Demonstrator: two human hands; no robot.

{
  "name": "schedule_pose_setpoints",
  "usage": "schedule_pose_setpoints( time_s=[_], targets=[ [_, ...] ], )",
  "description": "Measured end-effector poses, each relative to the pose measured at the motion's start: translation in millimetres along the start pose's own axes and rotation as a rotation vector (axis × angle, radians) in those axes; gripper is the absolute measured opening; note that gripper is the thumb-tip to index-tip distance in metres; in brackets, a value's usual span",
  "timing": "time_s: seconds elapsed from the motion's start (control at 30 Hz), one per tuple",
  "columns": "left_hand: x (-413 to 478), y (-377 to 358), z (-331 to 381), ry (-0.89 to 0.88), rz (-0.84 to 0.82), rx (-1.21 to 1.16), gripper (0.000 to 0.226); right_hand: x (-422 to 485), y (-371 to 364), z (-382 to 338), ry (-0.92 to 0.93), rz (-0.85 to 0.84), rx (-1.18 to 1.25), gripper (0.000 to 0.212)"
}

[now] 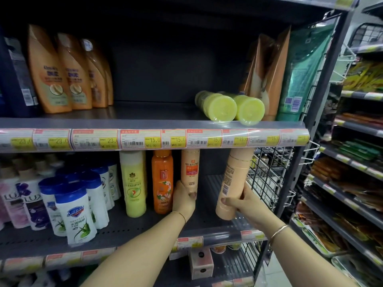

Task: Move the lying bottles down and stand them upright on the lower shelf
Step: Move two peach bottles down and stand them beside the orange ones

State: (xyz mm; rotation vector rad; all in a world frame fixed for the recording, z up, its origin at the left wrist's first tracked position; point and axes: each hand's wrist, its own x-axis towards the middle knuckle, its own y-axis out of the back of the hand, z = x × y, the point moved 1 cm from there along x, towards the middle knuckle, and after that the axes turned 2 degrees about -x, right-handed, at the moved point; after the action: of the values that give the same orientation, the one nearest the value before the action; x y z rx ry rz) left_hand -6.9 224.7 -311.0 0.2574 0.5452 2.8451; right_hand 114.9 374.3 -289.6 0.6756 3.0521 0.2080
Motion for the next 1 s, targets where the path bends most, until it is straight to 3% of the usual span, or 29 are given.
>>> schedule_pose_setpoints(
  time_s=[0.2,0.6,0.67,0.83,1.0],
  targets=[
    [13,-7,-3,0.033,0.032,0.049,0.036,8,-3,4,-0.017,0.017,-0.060,0.071],
    [15,-12,-8,0.078,0.033,0.095,0.064,21,-21,5,0.016,0.119,-0.166,0.083],
    [12,-13,-10,0.115,-0.016,0.057,0.069,24,-25,5,0.022,0.143,-0.208,0.090],
    [-9,-3,2,0.117,-0.172,0.067,0.080,26,-39,0,0.007,0.186,-0.313,0.085],
    [-31,33,8,-0.045,-0.201,0.144,0.060,25,-57,-3,-0.007,0.230,-0.321,0.083]
  ],
)
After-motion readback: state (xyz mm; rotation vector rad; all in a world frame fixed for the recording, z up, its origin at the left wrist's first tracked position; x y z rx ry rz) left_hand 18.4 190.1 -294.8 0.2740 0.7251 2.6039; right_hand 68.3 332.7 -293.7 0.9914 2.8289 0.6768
